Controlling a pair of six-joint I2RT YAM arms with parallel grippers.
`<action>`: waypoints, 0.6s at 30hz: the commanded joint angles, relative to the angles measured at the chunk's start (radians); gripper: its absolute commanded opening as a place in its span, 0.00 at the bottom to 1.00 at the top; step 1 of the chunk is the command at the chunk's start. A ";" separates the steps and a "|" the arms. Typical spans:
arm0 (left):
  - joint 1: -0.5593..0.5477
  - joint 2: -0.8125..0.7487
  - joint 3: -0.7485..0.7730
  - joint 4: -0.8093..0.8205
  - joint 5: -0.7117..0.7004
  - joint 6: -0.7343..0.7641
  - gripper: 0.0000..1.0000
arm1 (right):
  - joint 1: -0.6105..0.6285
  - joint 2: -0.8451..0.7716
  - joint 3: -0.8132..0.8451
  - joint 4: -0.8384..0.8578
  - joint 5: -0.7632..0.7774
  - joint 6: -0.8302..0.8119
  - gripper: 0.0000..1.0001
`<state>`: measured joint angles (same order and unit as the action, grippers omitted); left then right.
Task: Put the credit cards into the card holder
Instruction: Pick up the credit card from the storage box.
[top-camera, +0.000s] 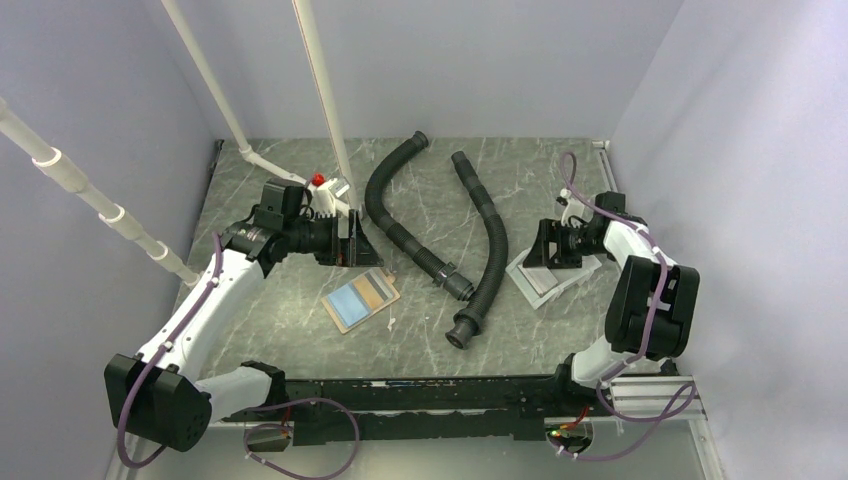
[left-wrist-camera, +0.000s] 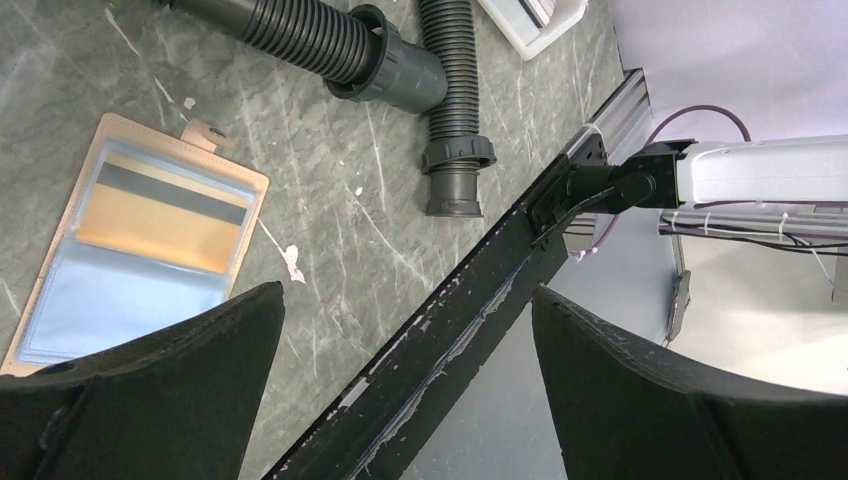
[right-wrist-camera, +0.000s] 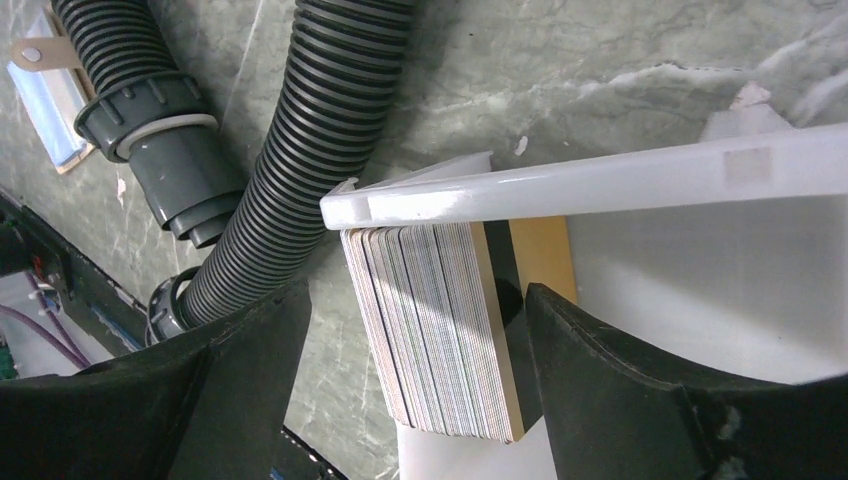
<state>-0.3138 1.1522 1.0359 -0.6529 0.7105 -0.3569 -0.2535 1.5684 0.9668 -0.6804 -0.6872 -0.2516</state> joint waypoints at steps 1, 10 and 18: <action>0.002 -0.011 -0.002 0.023 0.030 0.036 0.99 | 0.024 0.021 0.024 -0.007 -0.033 -0.030 0.79; 0.008 -0.016 -0.004 0.025 0.032 0.036 0.99 | 0.030 -0.040 0.004 0.007 -0.011 -0.027 0.64; 0.019 -0.016 -0.010 0.031 0.045 0.032 0.99 | 0.030 -0.064 -0.003 0.013 -0.007 -0.023 0.43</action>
<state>-0.3016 1.1522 1.0336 -0.6514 0.7185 -0.3557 -0.2302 1.5383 0.9672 -0.6800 -0.6720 -0.2630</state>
